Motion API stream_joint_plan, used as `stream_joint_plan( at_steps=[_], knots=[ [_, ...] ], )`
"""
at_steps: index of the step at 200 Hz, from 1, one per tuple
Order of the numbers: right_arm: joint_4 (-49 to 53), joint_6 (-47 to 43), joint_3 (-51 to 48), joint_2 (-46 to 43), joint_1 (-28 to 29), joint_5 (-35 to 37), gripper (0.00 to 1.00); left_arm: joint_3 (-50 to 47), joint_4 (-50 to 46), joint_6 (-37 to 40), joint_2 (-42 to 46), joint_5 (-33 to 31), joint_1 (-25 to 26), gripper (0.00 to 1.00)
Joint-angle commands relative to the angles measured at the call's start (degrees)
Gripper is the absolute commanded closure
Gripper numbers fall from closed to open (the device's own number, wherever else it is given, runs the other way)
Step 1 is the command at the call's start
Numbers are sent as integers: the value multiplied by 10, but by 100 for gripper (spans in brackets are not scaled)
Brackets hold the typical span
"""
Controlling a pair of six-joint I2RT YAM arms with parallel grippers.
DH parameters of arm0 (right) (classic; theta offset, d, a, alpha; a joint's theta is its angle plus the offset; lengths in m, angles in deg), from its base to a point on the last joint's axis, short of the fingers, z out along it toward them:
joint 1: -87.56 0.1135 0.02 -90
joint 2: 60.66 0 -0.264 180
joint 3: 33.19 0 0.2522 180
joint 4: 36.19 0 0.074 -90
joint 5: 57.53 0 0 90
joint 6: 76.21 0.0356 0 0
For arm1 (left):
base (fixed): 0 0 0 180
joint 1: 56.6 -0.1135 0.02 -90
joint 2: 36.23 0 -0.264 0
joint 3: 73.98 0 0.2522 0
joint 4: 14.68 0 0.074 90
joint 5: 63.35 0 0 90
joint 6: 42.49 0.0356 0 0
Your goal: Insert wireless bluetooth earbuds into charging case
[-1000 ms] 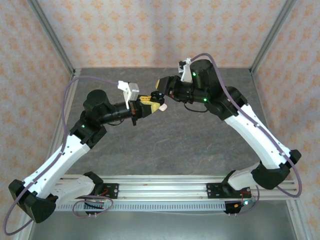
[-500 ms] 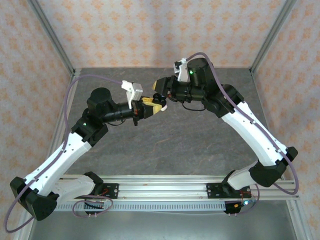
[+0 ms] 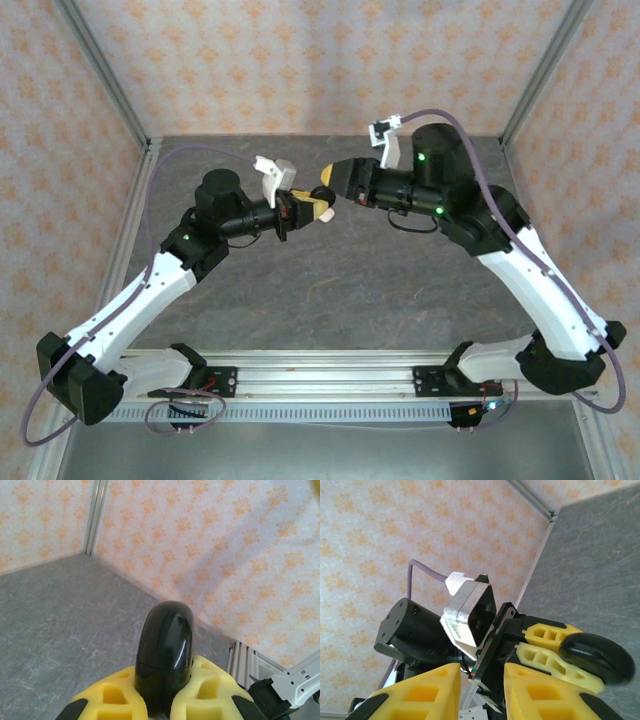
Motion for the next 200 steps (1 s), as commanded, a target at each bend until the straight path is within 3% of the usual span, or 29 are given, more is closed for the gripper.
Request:
stream_joint_plan(
  at_steps=[1, 41, 90, 119, 161, 200],
  knots=[
    [47, -28, 6, -16, 2, 69, 71, 3, 24, -9, -2, -16, -5, 100],
    [115, -31, -7, -41, 1, 181, 69, -2, -23, -28, -28, -65, -8, 100],
    [182, 15, -104, -105, -15, 318, 59, -60, 37, -103, -114, -22, -14, 100],
    [182, 27, -175, -122, -24, 314, 56, -87, 54, -115, -162, -17, -14, 100],
    [173, 17, -232, -117, -39, 294, 48, -43, -56, -63, -233, -67, -26, 100],
    [185, 3, -273, -119, -72, 317, 38, 25, -119, -46, -322, -58, -74, 100]
  ],
)
